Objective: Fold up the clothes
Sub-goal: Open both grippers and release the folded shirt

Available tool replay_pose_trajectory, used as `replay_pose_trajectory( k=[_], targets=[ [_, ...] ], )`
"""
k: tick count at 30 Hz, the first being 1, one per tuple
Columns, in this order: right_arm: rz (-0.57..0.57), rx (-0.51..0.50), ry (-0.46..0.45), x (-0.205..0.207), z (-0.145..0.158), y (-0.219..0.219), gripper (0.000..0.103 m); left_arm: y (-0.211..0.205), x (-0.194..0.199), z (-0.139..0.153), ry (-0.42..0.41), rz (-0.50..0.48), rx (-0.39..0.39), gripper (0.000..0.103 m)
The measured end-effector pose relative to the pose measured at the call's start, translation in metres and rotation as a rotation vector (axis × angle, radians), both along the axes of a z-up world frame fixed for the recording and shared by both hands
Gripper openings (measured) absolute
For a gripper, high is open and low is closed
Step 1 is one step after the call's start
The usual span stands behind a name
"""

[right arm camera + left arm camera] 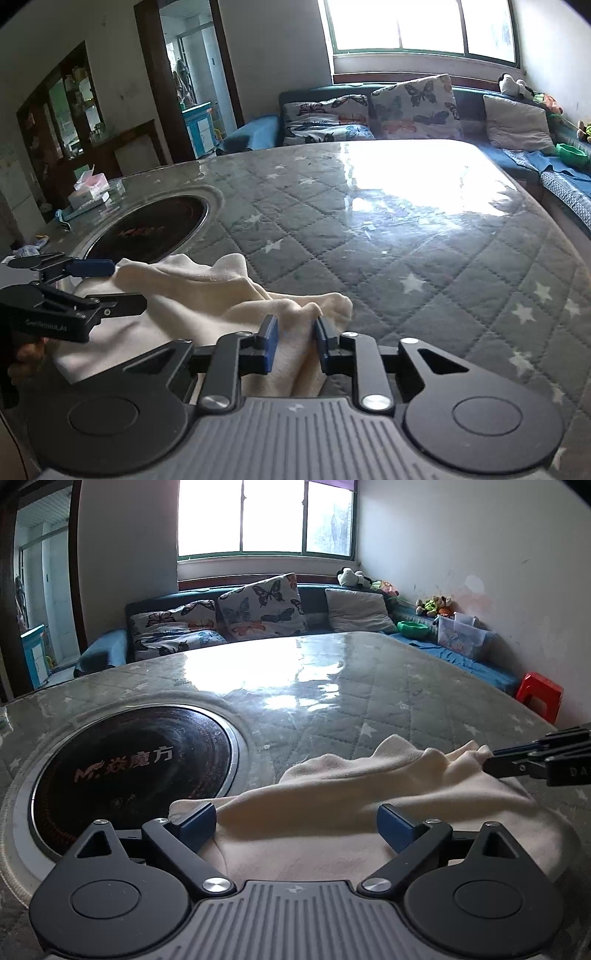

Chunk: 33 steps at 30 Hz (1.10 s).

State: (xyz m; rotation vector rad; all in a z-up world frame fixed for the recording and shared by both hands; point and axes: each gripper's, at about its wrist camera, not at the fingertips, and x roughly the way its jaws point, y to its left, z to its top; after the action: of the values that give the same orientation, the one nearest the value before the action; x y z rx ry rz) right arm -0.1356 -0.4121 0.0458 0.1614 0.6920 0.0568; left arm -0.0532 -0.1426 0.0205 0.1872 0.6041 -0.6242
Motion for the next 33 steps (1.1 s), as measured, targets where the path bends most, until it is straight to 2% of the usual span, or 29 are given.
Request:
replay_pose_trajectory(
  k=[3, 8, 11, 16, 20, 22, 24, 25, 26, 27, 28, 32, 33],
  targets=[
    [-0.012, -0.038, -0.001, 0.001, -0.003, 0.003, 0.006, 0.006, -0.004, 0.002, -0.012, 0.004, -0.009, 0.100],
    [-0.045, -0.129, -0.002, -0.004, -0.006, 0.006, 0.005, 0.022, -0.009, 0.000, -0.025, 0.040, -0.006, 0.100],
    [-0.031, -0.125, 0.012, 0.000, -0.003, 0.007, 0.006, 0.032, -0.012, 0.001, -0.018, 0.064, -0.015, 0.100],
    [0.016, -0.142, -0.033, 0.006, 0.013, 0.019, 0.011, 0.042, -0.019, 0.008, -0.032, 0.067, -0.042, 0.099],
    [0.107, -0.085, -0.015, 0.027, 0.016, 0.032, 0.011, 0.043, -0.021, 0.007, -0.031, 0.078, -0.044, 0.098],
    [0.127, -0.093, 0.004, 0.038, 0.011, 0.041, 0.018, 0.046, -0.019, 0.005, -0.022, 0.100, -0.040, 0.098],
    [0.135, -0.101, 0.034, 0.051, 0.003, 0.047, 0.029, 0.049, -0.015, 0.002, -0.008, 0.124, -0.039, 0.098],
    [0.124, -0.101, 0.039, 0.055, 0.001, 0.048, 0.031, 0.052, -0.014, 0.001, -0.002, 0.135, -0.039, 0.098],
    [0.112, -0.101, 0.044, 0.058, -0.001, 0.049, 0.037, 0.054, -0.013, 0.000, 0.003, 0.145, -0.039, 0.099],
    [0.102, -0.106, 0.044, 0.063, -0.002, 0.050, 0.048, 0.056, -0.012, -0.001, 0.007, 0.153, -0.040, 0.099],
    [0.083, -0.106, 0.049, 0.066, -0.004, 0.049, 0.054, 0.059, -0.011, -0.001, 0.011, 0.160, -0.042, 0.099],
    [0.061, -0.112, 0.043, 0.067, -0.001, 0.048, 0.057, 0.068, -0.010, -0.002, 0.028, 0.186, -0.045, 0.099],
    [0.072, -0.116, 0.033, 0.066, 0.003, 0.051, 0.061, 0.069, -0.010, -0.003, 0.031, 0.189, -0.045, 0.099]
  ],
)
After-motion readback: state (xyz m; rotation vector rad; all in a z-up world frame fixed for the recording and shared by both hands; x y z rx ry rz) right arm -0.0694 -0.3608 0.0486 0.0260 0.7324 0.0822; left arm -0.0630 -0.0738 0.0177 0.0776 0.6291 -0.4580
